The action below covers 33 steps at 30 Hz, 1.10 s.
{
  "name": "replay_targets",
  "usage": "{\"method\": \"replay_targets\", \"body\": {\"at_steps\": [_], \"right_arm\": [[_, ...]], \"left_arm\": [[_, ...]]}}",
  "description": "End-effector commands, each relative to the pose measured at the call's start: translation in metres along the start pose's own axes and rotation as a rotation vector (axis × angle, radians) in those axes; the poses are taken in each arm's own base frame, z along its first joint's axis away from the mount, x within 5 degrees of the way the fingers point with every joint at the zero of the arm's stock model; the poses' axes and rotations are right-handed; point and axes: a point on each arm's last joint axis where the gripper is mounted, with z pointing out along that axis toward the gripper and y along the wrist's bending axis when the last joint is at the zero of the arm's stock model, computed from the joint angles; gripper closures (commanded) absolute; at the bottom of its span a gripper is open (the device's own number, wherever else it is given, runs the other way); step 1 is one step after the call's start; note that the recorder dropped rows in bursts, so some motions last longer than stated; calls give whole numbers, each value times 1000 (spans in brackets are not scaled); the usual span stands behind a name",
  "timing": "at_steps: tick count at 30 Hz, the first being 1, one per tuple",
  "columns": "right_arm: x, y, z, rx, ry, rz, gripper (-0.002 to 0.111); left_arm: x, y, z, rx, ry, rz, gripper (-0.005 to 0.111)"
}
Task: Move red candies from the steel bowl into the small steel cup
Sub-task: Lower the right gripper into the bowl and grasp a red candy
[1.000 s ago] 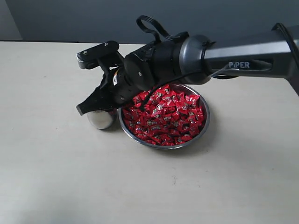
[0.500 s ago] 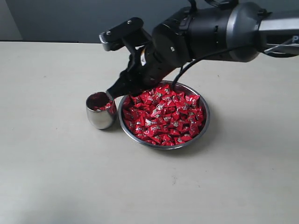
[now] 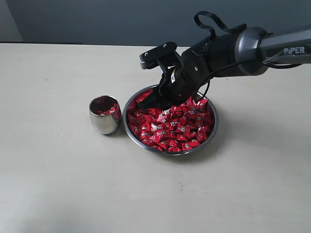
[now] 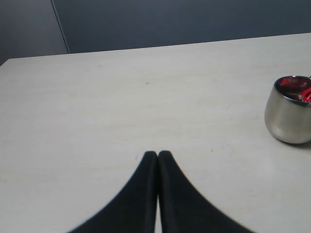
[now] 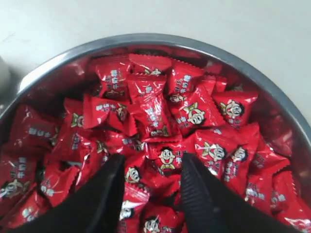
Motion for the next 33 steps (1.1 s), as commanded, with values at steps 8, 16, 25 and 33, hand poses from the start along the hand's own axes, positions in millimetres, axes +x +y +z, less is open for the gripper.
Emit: {"method": "replay_targets", "body": {"at_steps": [8, 16, 25, 33], "right_arm": [[-6, 0, 23, -15, -47, 40, 70], [-8, 1, 44, -16, -25, 42, 70], [-4, -14, 52, 14, 4, 34, 109], [-13, -16, 31, 13, -11, 53, 108]], "left_arm": [[-3, 0, -1, 6, -19, 2, 106], [-3, 0, -1, 6, -19, 2, 106], [-3, 0, -1, 6, -19, 2, 106], [-3, 0, -1, 6, -19, 2, 106]]}}
